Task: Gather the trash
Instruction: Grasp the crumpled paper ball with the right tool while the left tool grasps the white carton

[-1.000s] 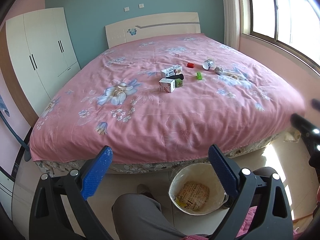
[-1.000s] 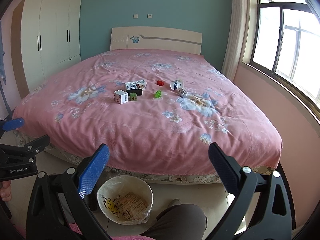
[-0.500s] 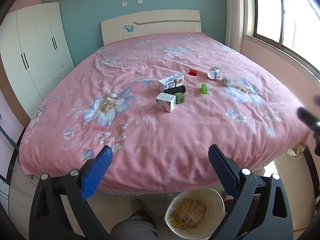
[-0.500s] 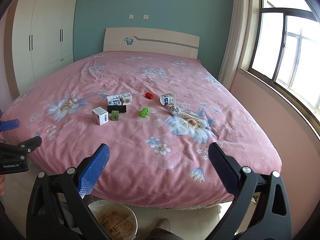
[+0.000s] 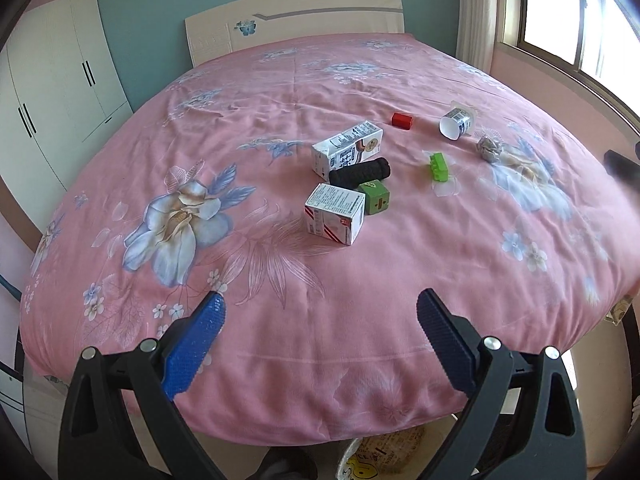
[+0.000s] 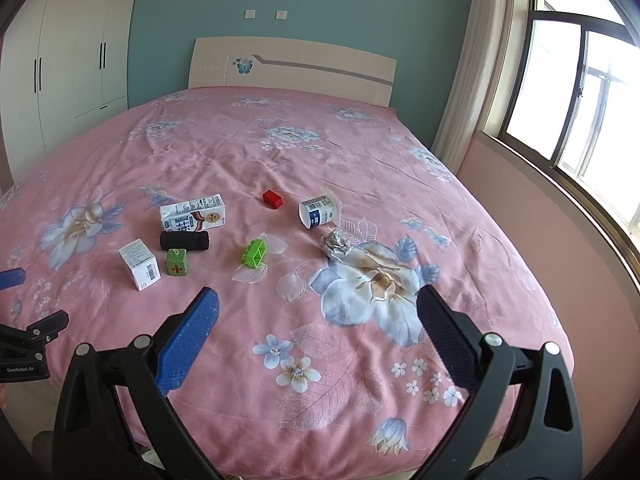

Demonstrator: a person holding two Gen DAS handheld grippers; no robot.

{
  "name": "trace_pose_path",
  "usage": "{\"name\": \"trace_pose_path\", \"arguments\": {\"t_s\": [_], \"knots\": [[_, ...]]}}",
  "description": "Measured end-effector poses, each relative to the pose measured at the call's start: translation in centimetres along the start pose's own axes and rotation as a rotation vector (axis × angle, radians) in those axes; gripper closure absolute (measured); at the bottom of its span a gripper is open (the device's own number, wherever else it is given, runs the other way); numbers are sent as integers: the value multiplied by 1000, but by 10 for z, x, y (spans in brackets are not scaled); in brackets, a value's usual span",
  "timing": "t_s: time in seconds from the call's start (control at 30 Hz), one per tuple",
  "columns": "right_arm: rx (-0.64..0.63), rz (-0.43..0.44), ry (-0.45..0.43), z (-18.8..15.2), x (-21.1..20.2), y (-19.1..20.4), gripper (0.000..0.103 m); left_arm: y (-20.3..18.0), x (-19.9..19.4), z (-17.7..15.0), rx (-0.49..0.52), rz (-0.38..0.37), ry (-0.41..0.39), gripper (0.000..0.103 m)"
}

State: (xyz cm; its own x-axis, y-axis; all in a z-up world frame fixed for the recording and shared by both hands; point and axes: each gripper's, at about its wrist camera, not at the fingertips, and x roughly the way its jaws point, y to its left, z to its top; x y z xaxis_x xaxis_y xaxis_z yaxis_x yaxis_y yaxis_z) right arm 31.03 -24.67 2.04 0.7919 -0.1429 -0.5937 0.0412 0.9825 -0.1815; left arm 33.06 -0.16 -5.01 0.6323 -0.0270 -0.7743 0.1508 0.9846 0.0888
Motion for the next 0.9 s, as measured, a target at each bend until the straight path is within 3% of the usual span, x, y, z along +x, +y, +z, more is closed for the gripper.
{"name": "trace_pose_path", "arguments": {"t_s": [0.33, 0.8, 0.83, 0.9], "knots": [[-56, -62, 116, 13, 143, -6, 6, -1, 83, 39, 13, -60, 21, 5], [40, 40, 278, 22, 310, -41, 7, -6, 172, 60, 43, -110, 69, 6], [47, 41, 288, 22, 318, -43, 14, -6, 175, 60, 38, -126, 76, 8], [81, 76, 305, 23, 330, -47, 33, -8, 182, 62, 31, -153, 97, 27]]}}
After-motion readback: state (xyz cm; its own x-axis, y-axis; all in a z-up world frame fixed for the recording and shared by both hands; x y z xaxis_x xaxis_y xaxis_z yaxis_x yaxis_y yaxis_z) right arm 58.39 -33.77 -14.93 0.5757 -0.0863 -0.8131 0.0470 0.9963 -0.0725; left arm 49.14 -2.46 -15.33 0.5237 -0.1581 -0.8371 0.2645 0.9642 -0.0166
